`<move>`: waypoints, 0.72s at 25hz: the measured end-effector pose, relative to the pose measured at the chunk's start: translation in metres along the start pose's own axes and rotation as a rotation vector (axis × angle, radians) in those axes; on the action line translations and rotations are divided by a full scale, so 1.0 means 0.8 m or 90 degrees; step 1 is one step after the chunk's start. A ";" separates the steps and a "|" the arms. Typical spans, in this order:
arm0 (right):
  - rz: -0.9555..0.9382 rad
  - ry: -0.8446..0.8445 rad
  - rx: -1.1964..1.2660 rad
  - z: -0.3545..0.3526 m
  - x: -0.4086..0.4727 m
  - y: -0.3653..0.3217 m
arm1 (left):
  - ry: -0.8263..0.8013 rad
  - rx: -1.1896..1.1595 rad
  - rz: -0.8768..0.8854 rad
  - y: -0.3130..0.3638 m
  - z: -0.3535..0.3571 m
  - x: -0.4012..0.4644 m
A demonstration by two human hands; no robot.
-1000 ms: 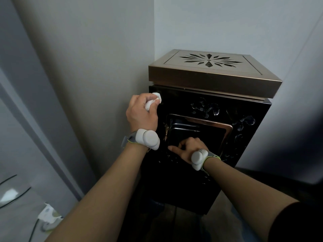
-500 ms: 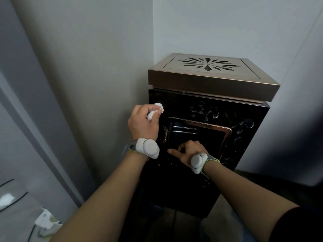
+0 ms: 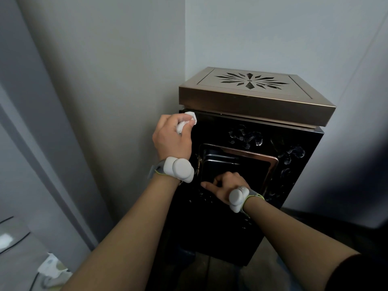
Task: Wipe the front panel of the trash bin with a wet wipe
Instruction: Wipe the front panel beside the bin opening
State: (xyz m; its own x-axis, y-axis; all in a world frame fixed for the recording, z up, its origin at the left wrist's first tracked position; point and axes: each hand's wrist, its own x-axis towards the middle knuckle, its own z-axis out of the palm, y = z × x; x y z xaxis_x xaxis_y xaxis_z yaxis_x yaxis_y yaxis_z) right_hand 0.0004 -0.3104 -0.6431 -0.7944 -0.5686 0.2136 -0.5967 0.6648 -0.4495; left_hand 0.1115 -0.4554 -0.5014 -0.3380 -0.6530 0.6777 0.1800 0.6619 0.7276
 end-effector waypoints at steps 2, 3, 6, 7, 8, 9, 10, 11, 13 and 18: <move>0.000 0.003 -0.003 0.000 -0.001 0.000 | 0.004 -0.004 -0.002 0.002 -0.003 0.006; 0.000 0.003 -0.002 0.000 0.000 -0.001 | 0.004 -0.007 -0.003 0.002 -0.004 0.008; 0.003 -0.001 0.003 -0.001 -0.001 -0.001 | 0.007 -0.013 -0.007 0.001 -0.008 0.014; 0.005 -0.002 0.005 -0.001 -0.002 -0.001 | 0.008 -0.012 -0.011 -0.001 -0.009 0.015; 0.005 -0.005 0.007 -0.003 -0.002 -0.001 | 0.010 -0.009 -0.017 -0.003 -0.009 0.016; 0.005 -0.012 0.009 -0.003 -0.003 -0.002 | 0.010 -0.004 -0.024 -0.005 -0.009 0.016; 0.005 -0.017 0.010 -0.004 -0.003 -0.002 | 0.010 0.000 -0.032 -0.007 -0.010 0.015; 0.005 -0.020 0.010 -0.004 -0.003 -0.003 | 0.011 0.003 -0.041 -0.010 -0.010 0.013; 0.002 -0.022 0.010 -0.005 -0.002 -0.002 | 0.011 0.007 -0.047 -0.014 -0.009 0.008; 0.006 -0.014 0.004 -0.002 -0.002 -0.001 | 0.001 0.020 -0.015 -0.020 -0.007 -0.006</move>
State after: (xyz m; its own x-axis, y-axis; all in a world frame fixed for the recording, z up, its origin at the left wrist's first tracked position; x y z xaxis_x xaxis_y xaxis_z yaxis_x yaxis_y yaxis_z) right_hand 0.0019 -0.3096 -0.6416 -0.7972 -0.5730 0.1902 -0.5886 0.6674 -0.4562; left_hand 0.1153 -0.4651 -0.5159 -0.3410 -0.6693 0.6602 0.1425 0.6574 0.7400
